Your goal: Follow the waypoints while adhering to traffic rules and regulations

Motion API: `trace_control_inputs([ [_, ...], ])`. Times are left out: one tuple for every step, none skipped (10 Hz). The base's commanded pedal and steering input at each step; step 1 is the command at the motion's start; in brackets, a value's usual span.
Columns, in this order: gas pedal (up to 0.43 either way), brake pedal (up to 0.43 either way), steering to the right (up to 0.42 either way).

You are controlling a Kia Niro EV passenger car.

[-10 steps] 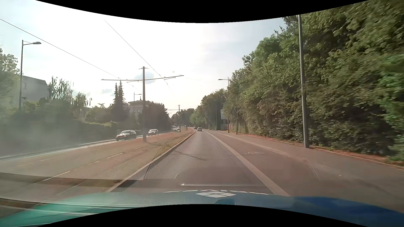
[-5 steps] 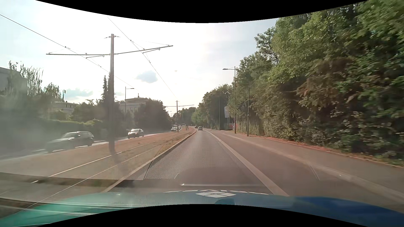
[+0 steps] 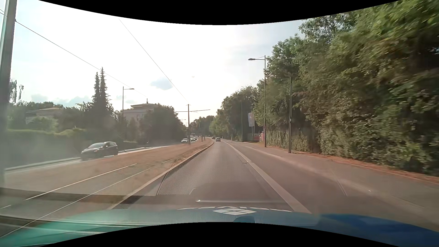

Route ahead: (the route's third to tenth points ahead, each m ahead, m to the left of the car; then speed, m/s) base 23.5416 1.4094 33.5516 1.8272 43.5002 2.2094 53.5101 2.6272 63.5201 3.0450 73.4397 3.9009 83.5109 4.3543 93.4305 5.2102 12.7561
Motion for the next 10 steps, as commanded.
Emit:
trace_control_inputs([
  [0.138,0.000,-0.011],
  [0.138,0.000,-0.010],
  [0.138,0.000,-0.010],
  [0.138,0.000,-0.009],
  [0.138,0.000,-0.009],
  [0.138,0.000,-0.010],
  [0.138,0.000,-0.009],
  [0.138,0.000,-0.008],
  [0.138,0.000,-0.009],
  [0.138,0.000,-0.006],
])
